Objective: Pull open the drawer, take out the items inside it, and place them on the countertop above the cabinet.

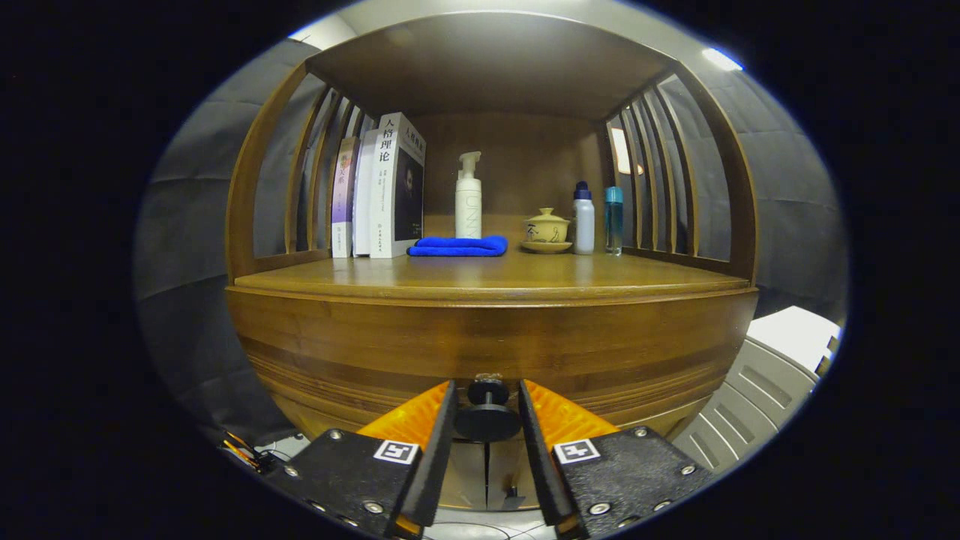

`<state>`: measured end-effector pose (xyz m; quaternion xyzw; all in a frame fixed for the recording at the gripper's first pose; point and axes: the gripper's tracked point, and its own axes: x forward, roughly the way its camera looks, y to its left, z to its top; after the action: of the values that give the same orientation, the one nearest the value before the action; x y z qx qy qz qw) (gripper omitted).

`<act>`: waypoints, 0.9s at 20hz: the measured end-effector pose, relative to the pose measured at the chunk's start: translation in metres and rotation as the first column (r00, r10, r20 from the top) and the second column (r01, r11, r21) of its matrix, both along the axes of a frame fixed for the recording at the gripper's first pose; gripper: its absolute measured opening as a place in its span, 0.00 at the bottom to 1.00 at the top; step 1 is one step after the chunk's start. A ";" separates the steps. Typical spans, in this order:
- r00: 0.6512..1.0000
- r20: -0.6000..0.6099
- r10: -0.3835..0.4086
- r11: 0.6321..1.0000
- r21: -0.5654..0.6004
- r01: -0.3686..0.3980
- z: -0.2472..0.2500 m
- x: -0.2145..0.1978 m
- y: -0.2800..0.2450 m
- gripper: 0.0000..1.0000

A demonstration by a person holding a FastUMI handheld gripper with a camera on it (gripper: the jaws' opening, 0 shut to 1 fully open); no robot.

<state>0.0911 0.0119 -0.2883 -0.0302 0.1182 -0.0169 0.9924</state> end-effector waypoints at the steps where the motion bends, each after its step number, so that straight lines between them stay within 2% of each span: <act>1: 1.000 0.004 -0.001 1.000 0.002 0.001 -0.001 0.001 0.000 0.50; 6: 0.999 0.035 -0.003 1.000 0.007 0.003 -0.001 0.000 0.000 0.42; 9: 0.997 0.077 -0.004 1.000 0.027 0.002 -0.001 0.001 -0.001 0.34; 13: 0.998 0.069 -0.008 0.999 0.053 0.004 -0.003 0.000 -0.002 0.24; 18: 0.998 0.054 -0.012 0.999 0.034 0.010 -0.003 -0.009 -0.004 0.24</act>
<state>0.0825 0.0079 -0.2908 -0.0123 0.0919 -0.0210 0.9955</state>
